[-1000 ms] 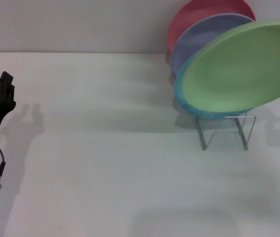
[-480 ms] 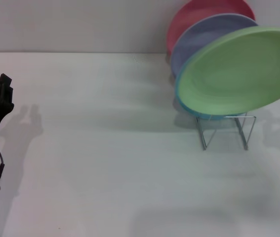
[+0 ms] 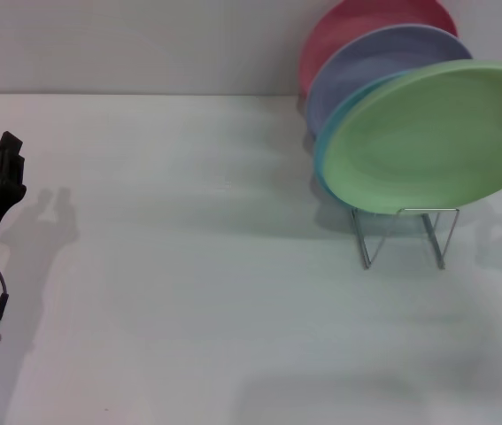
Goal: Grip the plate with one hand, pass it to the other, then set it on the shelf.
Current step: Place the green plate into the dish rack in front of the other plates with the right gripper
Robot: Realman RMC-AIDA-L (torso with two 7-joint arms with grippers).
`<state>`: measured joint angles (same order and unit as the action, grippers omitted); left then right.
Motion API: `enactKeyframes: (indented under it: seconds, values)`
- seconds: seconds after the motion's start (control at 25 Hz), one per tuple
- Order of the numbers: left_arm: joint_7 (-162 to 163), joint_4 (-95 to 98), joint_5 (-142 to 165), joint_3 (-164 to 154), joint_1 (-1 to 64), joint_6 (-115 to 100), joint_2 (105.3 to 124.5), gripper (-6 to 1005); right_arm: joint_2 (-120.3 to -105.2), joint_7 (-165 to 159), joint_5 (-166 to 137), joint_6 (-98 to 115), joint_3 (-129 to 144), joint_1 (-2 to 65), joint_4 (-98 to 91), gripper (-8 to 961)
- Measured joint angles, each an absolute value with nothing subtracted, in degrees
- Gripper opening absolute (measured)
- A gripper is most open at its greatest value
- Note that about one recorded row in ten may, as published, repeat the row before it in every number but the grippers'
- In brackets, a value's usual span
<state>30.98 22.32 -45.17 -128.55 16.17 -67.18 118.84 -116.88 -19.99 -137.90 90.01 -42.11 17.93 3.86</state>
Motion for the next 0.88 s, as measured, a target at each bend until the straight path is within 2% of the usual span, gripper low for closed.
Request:
enactKeyframes:
  seconds: [0.56, 0.88]
  values:
    - [31.6, 22.3, -45.1, -128.6, 16.0, -67.5, 118.62, 251, -118.66, -19.3, -137.5, 88.6, -42.2, 18.2, 1.3, 18]
    - [31.7, 22.3, -45.1, -128.6, 16.0, -67.5, 118.65, 250, -118.79, -18.8, -137.2, 85.9, -42.3, 18.5, 1.1, 18]
